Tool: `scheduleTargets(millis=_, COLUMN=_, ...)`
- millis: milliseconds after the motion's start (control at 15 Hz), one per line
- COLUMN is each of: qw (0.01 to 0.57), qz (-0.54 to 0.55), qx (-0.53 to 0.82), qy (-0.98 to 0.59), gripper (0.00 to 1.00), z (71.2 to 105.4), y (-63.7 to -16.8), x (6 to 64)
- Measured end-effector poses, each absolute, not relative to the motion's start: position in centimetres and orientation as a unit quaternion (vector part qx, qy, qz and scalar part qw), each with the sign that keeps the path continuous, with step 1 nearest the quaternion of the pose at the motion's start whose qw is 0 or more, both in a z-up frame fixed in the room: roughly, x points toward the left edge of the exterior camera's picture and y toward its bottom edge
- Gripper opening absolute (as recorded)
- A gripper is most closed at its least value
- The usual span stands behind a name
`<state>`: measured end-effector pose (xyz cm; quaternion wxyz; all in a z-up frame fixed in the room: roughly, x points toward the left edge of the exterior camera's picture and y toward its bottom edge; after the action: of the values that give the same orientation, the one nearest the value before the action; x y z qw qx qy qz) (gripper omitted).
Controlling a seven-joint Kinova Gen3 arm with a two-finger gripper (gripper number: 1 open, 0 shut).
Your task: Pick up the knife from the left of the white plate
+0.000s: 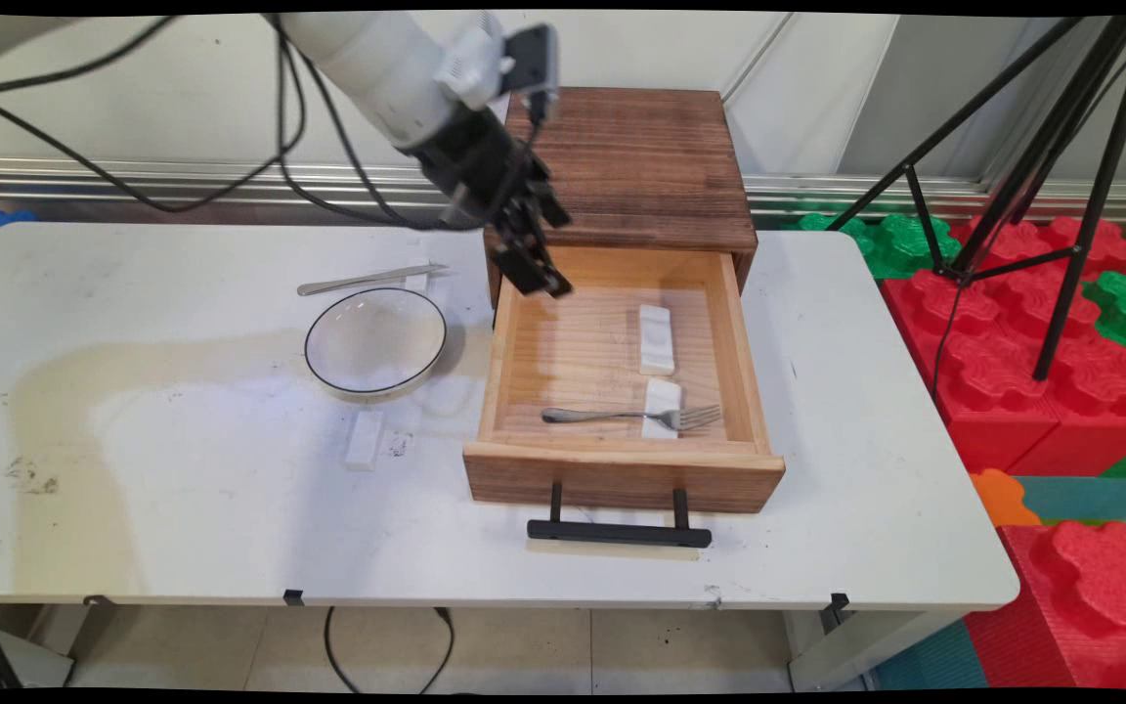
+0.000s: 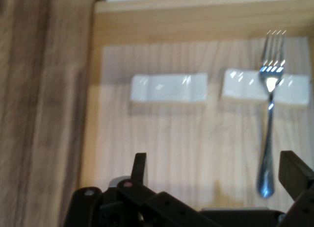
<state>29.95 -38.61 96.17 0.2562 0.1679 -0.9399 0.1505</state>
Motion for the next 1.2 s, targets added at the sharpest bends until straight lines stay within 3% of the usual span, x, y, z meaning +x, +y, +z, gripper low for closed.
scheduleTargets(millis=667, qw=0.188, qz=0.181, qx=0.218, qy=-0.94, gripper=1.0, z=98.0, y=-38.0, x=38.3)
scheduleTargets(millis=1200, qw=0.097, qz=0.208, qx=0.254, qy=-0.94, gripper=1.0, z=96.4, y=-42.5, x=43.6)
